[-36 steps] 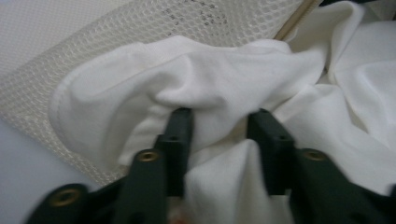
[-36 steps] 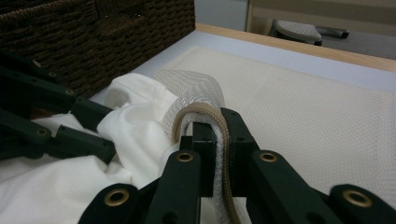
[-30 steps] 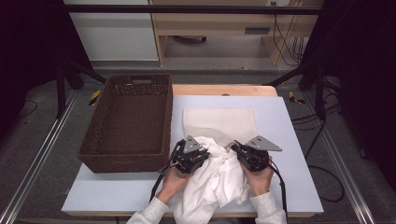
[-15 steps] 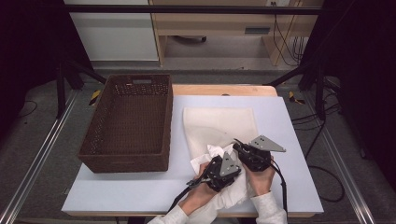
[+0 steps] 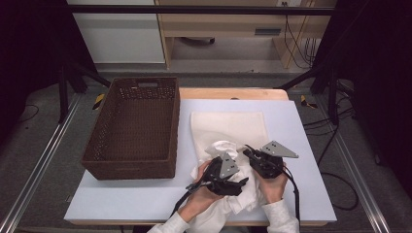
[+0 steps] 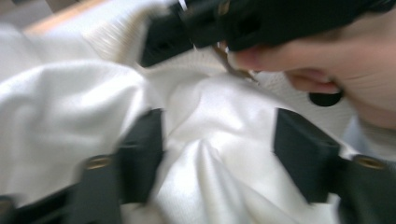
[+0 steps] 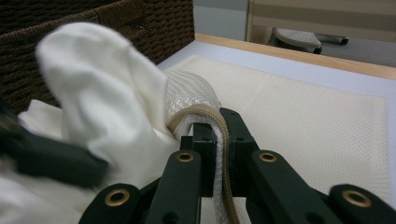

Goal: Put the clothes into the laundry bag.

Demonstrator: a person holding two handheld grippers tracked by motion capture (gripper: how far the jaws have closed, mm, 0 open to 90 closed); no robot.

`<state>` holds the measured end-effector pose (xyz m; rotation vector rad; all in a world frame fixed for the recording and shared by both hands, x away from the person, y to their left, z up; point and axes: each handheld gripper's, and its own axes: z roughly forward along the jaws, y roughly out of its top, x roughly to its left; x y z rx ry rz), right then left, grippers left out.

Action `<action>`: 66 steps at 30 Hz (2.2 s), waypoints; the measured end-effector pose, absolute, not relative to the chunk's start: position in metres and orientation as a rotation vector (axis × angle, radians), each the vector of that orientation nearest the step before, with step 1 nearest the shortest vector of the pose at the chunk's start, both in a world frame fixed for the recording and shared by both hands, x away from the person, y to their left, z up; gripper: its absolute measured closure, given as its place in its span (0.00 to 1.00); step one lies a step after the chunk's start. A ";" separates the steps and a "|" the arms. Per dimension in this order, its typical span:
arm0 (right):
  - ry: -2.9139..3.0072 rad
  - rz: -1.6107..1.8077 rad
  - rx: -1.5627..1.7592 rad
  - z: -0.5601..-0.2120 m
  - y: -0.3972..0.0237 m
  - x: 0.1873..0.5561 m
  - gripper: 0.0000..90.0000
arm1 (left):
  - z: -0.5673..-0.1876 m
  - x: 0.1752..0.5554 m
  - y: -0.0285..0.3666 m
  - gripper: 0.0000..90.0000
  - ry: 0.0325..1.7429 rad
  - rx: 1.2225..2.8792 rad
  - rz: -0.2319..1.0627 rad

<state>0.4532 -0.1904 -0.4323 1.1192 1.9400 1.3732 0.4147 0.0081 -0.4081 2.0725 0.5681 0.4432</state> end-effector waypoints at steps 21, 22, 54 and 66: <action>1.944 1.363 1.131 -0.433 -0.188 0.454 0.96 | -0.417 0.451 0.049 0.89 0.628 1.979 0.266; 1.941 1.369 1.131 -0.433 -0.188 0.455 0.96 | -0.414 0.445 0.043 0.89 0.605 1.985 0.268; 1.934 1.383 1.085 -0.427 -0.187 0.447 0.96 | -0.424 0.431 0.053 0.28 0.743 2.087 0.452; 1.954 1.372 1.091 -0.431 -0.184 0.450 0.96 | -0.439 0.435 0.055 0.92 0.747 1.993 0.223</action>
